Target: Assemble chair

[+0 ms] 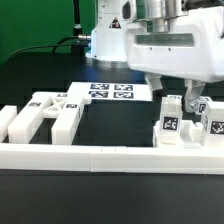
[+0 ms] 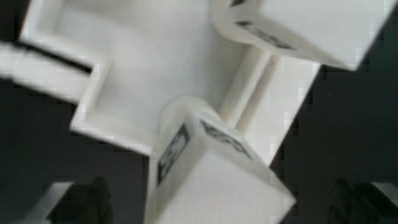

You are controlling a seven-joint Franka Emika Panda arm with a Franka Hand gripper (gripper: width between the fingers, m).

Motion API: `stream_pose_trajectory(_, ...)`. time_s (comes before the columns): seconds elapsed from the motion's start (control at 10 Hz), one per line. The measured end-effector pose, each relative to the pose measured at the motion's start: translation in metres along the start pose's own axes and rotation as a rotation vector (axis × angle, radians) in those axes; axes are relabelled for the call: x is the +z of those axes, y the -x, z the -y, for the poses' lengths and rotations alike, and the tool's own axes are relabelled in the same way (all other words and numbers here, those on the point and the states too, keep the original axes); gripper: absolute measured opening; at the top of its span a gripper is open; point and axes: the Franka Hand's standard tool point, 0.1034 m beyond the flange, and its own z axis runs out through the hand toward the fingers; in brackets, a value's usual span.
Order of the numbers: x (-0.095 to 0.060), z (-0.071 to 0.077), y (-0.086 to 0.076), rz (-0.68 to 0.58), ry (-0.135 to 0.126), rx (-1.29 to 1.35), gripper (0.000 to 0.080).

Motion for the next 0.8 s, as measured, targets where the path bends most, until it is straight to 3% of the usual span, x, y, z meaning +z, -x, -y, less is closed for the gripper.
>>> stream_pose_trajectory(0.1,0.0016,0.0014,0.0019,0.014,0.016,-0.163,0.064)
stream_pose_trajectory(0.4,0.0018,0.0006,0.0,0.008,0.014,-0.335,0.0647)
stream_pose_trajectory(0.6,0.007,0.0001,-0.0058,0.015,0.052,-0.65,0.0649)
stream_pose_trajectory(0.8,0.0068,0.0004,-0.0056,0.013,0.05,-0.615,0.0649)
